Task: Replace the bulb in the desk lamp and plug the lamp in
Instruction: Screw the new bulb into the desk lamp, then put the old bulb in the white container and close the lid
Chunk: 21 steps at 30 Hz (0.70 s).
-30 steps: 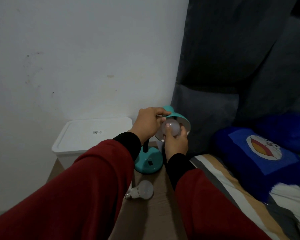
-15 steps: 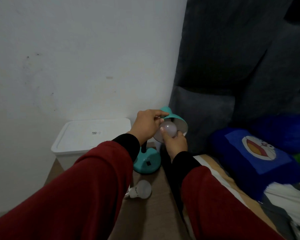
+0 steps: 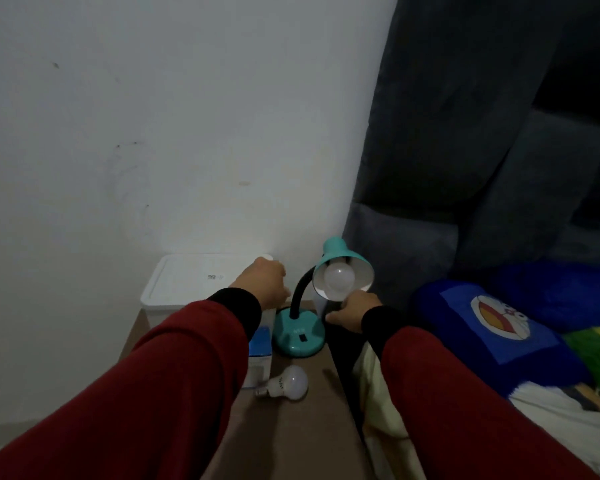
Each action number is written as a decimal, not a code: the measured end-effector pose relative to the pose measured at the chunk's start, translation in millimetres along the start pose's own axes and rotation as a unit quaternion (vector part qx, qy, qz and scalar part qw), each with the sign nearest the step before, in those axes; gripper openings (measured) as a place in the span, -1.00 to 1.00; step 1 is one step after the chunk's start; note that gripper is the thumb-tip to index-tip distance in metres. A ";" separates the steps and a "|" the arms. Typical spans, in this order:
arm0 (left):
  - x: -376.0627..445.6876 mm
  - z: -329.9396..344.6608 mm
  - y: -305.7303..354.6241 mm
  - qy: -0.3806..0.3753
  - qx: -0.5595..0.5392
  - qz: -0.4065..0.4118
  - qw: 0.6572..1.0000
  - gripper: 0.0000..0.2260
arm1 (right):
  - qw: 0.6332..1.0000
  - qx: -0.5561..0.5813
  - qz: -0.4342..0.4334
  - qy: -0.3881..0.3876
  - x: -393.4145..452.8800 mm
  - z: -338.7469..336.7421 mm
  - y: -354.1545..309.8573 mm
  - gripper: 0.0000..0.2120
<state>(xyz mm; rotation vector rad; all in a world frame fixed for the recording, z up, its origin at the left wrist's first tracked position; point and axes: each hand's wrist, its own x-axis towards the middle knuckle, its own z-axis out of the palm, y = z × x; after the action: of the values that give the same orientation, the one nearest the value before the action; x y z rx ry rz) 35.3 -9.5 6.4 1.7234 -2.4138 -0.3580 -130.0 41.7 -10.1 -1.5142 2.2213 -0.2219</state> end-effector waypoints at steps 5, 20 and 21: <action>-28.7 -11.5 -39.2 -0.030 0.082 -0.055 0.995 -0.57 | 0.991 -0.108 -0.070 -0.034 -12.0 8.0 -25.7 -0.53; -48.3 32.4 -174.2 0.062 0.069 -0.135 0.987 -0.32 | 0.974 -0.034 -0.215 0.068 20.5 97.9 -80.3 -0.34; -44.9 37.3 -179.6 0.069 0.053 -0.134 0.987 -0.32 | 0.973 -0.028 -0.215 0.073 26.7 102.9 -81.4 -0.33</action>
<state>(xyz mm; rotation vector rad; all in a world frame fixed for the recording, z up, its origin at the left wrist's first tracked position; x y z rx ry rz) 203.3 -18.8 -79.3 2.0512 -2.1450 -0.1352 -23.8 -2.7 -78.6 -2.0598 1.9911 -0.4173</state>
